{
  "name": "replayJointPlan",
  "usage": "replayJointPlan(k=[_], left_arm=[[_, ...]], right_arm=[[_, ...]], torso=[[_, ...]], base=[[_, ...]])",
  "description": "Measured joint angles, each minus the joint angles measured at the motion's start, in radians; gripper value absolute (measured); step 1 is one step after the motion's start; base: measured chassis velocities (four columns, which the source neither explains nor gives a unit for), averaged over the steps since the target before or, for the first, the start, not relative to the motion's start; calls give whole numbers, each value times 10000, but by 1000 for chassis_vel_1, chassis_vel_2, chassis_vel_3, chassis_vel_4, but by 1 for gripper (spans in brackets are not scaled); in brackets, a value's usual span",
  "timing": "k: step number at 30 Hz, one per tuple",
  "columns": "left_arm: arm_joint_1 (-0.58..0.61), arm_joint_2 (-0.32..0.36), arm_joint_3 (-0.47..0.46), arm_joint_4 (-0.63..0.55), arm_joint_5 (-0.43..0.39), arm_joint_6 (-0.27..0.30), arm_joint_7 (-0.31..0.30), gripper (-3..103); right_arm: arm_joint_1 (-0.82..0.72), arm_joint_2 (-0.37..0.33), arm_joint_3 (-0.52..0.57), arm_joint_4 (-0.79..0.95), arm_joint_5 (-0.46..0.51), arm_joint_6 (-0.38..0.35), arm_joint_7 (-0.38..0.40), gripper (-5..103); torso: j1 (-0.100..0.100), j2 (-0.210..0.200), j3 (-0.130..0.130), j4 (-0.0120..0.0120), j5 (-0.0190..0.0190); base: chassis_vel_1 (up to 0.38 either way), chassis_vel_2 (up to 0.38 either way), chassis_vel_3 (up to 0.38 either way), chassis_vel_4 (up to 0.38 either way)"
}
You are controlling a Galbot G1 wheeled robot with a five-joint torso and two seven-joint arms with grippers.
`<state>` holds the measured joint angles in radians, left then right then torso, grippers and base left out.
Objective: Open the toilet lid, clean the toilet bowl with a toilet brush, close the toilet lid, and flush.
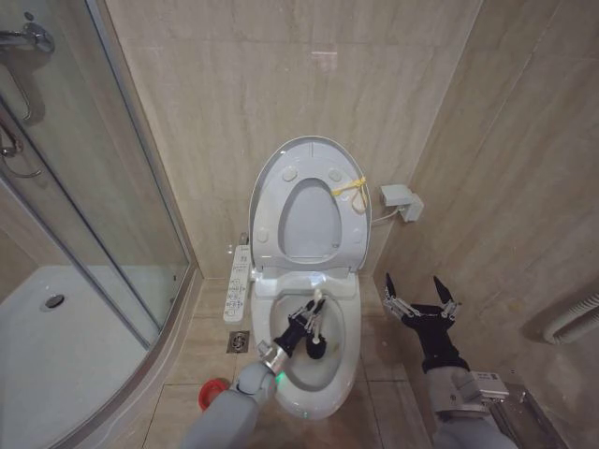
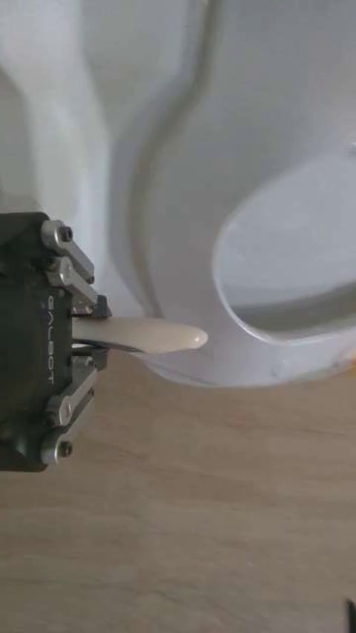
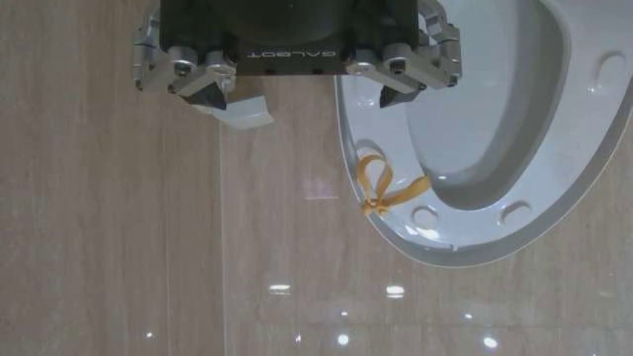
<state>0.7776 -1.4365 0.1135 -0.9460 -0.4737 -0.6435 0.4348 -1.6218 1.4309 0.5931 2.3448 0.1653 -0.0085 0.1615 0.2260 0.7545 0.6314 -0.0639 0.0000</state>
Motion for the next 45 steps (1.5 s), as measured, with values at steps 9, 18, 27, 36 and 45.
replayJointPlan(k=[9, 18, 27, 36, 45], left_arm=[[-160, -41, -4, -453, 26, 105, -83, 19], [-50, -240, 159, 39, 173, 59, -82, 19], [-244, -84, 154, -313, 226, 180, -190, 19], [-142, -199, 324, 55, 206, 158, -180, 19], [-391, -280, 352, -274, 104, 263, -204, 19]], right_arm=[[0, 0, 0, 0, 0, 0, 0, 100], [0, 0, 0, 0, 0, 0, 0, 100], [0, 0, 0, 0, 0, 0, 0, 100], [0, 0, 0, 0, 0, 0, 0, 100], [0, 0, 0, 0, 0, 0, 0, 100]], torso=[[1, -1, 2, -5, 0], [0, 0, 0, -1, 0], [2, -1, 2, -1, 1], [1, 0, 0, -1, 0], [2, -1, 1, -5, 1]], base=[[0, 0, 0, 0], [0, 0, 0, 0], [0, 0, 0, 0], [0, 0, 0, 0], [0, 0, 0, 0]])
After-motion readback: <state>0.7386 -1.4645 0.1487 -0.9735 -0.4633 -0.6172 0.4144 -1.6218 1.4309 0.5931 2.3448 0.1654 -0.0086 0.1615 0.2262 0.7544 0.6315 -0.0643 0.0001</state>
